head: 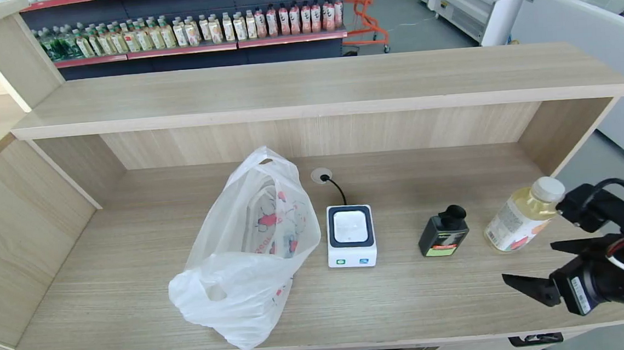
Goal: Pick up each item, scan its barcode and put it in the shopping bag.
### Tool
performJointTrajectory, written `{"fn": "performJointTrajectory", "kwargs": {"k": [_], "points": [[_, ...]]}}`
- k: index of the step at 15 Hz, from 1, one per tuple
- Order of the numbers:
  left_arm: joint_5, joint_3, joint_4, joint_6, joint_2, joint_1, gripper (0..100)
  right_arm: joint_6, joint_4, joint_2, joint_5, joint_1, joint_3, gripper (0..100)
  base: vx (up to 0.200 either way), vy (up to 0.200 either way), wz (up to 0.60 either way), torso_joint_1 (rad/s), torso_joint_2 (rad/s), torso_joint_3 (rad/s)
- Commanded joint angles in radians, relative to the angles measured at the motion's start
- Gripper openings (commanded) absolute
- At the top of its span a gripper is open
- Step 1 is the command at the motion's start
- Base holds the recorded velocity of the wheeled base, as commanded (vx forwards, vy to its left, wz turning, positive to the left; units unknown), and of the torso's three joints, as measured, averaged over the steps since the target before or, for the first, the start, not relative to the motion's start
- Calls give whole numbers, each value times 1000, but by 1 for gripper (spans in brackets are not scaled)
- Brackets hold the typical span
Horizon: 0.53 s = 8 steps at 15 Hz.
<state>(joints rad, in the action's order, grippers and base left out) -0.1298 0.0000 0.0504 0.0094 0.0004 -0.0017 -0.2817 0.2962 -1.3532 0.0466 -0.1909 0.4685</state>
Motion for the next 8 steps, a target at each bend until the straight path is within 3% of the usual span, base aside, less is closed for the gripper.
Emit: {"fn": "performJointTrajectory", "kwargs": {"k": [1,8], "points": [[-1,0,0,0,0,0,100,-82,112,-221,-4,-19,15,100,0,0,0,0,0,0],[-1,0,0,0,0,0,100,-106,159,-391,-10,-102,206,100,0,0,0,0,0,0]]}}
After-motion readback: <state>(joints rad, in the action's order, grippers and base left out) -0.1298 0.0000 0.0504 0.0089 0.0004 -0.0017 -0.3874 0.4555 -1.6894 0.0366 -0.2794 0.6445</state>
